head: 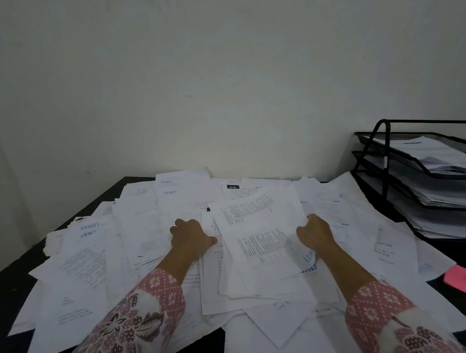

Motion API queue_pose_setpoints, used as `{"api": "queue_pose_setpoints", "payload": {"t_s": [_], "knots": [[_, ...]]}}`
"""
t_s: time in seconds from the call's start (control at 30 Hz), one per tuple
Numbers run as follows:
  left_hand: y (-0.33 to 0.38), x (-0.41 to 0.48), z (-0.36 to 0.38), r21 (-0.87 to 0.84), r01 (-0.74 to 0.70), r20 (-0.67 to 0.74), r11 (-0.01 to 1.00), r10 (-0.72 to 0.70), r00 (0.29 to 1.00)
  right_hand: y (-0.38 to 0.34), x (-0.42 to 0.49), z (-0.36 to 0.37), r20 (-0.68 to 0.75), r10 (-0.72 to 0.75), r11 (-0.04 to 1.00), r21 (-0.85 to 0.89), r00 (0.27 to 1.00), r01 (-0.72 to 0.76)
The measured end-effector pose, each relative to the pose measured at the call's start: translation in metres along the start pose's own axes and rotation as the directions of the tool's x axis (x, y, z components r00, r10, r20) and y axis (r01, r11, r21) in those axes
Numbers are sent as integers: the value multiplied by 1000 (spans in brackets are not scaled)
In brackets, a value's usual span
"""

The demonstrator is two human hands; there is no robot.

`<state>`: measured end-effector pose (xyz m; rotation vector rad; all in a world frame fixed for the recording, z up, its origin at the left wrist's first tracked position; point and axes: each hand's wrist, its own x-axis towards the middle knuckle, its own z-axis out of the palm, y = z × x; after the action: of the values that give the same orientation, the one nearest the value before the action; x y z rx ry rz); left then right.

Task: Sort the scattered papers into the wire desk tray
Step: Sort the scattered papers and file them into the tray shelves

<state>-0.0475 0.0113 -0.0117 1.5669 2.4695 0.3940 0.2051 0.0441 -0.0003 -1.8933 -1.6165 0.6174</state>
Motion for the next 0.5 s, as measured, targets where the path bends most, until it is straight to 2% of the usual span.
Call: {"api": "queue_pose_setpoints", "payload": {"t_s": [0.2,0.33,0.4,0.5], "knots": [[10,3,0,-136,-52,-7,989,51,999,3,6,-1,7,-39,999,7,999,39],[15,10,4,-188,-10,-28,982,5,1000,-3,11,1,83,-32,999,-7,996,33],[19,15,7,-312,-23,-37,950,12,999,-4,16,4,105,-21,999,-23,994,24],[26,20,8,-563,-51,-12,825,54,998,-10,24,7,119,-10,1000,-26,993,13]]}}
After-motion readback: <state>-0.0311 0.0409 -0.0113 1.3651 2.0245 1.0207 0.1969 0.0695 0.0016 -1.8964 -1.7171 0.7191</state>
